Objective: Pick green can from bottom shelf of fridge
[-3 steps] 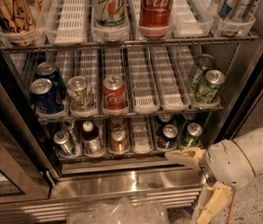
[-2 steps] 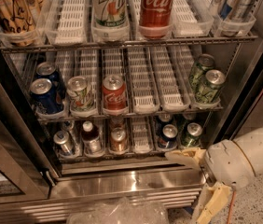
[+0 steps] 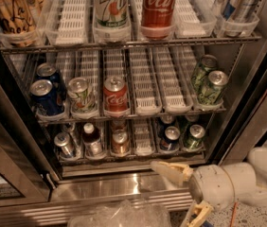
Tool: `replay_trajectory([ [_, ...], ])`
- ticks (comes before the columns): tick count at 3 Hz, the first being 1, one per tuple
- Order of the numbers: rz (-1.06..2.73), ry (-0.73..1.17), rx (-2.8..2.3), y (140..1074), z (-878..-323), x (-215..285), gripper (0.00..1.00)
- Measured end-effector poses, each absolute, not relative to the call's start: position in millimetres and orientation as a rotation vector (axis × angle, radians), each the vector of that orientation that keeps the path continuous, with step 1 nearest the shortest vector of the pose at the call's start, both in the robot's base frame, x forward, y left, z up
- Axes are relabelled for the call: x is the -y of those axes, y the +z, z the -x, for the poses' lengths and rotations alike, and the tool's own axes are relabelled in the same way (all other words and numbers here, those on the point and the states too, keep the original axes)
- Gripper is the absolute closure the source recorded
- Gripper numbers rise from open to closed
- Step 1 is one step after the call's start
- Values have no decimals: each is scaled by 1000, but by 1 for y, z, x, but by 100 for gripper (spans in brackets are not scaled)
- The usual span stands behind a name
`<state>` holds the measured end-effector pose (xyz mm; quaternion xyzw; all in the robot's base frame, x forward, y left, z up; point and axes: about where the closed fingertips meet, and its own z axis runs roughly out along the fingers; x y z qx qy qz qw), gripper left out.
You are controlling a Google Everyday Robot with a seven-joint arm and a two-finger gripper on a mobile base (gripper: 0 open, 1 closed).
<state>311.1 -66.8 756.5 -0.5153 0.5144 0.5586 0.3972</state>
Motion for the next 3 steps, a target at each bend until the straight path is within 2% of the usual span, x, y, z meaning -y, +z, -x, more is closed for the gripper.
replay_trajectory([
  [1, 1082, 1514, -1172, 736, -314, 55, 0],
  [3, 1053, 1537, -1160, 730, -316, 54, 0],
])
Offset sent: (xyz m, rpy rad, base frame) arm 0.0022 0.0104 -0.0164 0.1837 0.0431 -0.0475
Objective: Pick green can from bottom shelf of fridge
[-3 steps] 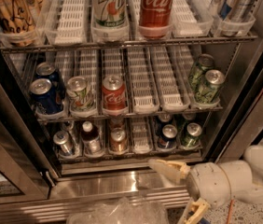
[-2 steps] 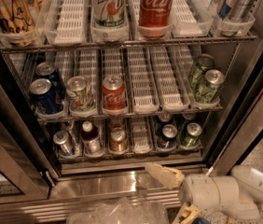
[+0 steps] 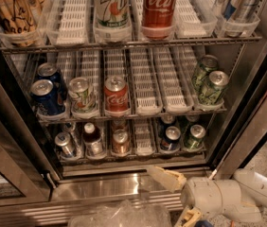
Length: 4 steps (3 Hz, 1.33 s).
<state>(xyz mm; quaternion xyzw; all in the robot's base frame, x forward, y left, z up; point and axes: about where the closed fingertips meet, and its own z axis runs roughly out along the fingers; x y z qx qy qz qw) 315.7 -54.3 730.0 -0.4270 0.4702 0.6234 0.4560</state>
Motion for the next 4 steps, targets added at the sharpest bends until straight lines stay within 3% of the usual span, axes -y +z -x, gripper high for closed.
replay_trajectory([
  [4, 824, 1447, -1248, 724, -348, 57, 0],
])
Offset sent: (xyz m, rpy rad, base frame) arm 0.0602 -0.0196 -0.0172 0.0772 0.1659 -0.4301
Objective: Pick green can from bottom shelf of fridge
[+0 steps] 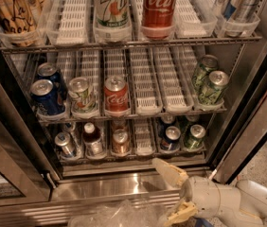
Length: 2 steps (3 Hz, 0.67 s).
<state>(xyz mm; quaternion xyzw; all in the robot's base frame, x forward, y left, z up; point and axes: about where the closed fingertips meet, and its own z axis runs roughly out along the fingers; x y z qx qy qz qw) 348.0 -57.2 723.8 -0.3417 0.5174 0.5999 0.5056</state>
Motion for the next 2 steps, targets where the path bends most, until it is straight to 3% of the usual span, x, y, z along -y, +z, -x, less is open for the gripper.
replay_trajectory([
  [2, 655, 1314, -1445, 706, -370, 69, 0],
])
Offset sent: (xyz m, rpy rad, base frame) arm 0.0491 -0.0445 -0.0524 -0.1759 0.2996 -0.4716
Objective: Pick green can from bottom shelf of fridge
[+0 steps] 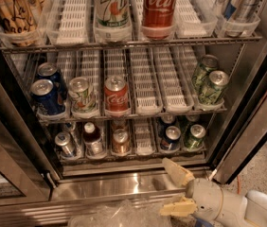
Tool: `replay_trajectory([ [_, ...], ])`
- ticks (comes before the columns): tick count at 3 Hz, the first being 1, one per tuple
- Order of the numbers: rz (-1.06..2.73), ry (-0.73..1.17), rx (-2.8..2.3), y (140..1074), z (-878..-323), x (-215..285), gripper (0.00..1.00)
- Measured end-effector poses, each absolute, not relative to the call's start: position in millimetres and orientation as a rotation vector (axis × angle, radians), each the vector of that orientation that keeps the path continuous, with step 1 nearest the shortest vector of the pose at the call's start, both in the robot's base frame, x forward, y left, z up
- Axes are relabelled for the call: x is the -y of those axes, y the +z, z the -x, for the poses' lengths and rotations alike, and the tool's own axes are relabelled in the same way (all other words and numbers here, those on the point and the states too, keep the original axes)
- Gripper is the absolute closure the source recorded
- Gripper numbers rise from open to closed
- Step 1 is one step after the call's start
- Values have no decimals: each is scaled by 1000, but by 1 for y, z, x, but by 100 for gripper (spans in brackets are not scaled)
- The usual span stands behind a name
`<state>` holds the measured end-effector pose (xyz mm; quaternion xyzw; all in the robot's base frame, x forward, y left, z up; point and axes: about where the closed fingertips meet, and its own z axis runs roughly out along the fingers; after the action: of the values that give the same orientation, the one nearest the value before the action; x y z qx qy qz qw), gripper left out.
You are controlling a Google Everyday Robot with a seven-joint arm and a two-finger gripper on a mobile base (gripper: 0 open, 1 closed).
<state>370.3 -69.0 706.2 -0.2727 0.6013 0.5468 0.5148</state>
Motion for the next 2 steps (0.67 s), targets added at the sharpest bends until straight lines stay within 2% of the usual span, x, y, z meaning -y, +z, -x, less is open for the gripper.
replay_trajectory([
  [2, 626, 1270, -1500, 695, -383, 71, 0],
])
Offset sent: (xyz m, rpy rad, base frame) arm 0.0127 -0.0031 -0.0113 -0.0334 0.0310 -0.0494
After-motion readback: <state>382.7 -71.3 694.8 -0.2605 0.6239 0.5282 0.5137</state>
